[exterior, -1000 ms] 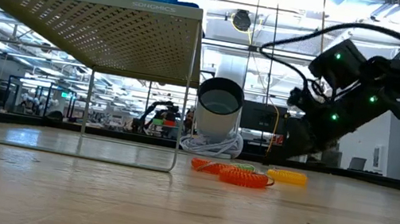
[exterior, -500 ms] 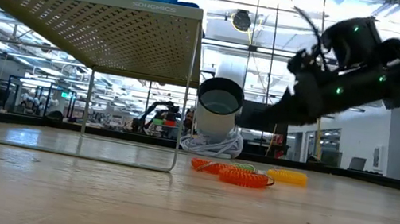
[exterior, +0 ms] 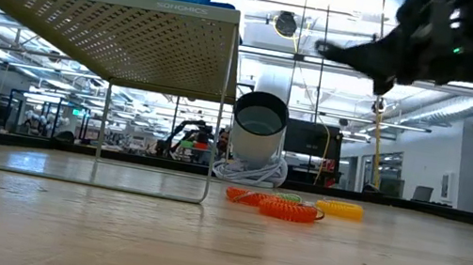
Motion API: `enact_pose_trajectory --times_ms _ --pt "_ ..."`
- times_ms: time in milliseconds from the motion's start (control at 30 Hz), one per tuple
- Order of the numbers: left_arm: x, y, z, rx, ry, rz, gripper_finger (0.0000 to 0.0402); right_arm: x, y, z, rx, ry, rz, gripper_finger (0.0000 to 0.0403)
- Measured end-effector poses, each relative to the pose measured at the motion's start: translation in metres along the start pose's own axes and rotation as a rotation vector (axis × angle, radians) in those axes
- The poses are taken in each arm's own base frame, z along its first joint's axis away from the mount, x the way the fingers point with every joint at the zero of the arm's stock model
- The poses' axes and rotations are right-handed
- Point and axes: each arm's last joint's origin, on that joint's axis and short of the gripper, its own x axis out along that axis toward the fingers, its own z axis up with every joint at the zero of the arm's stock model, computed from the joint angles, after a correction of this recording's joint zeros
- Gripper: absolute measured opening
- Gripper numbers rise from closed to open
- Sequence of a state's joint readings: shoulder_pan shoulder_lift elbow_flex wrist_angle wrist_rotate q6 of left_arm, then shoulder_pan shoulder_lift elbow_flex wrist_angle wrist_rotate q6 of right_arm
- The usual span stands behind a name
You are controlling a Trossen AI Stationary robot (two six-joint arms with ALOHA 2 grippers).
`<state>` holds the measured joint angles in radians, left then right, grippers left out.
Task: Pick & Place Office Desk Supplies
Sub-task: Put the black rubber band into the middle blue bin on the shelf
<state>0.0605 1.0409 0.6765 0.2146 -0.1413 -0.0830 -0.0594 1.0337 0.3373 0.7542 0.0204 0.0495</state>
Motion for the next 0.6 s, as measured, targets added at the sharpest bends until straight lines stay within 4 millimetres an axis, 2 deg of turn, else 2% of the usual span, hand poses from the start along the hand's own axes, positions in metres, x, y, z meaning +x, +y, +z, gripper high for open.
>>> enact_pose_trajectory --times_ms 233,600 --pt "0.002 -0.001 0.005 -0.017 -0.059 -0.014 0.0271 -0.023 0.005 0.000 -0.006 -0.133 0.034 0.0006" --pt "0.041 -0.020 0.001 -0.073 -0.153 -0.155 0.0271 -0.020 0.009 0.001 -0.004 -0.236 0.060 0.0006"
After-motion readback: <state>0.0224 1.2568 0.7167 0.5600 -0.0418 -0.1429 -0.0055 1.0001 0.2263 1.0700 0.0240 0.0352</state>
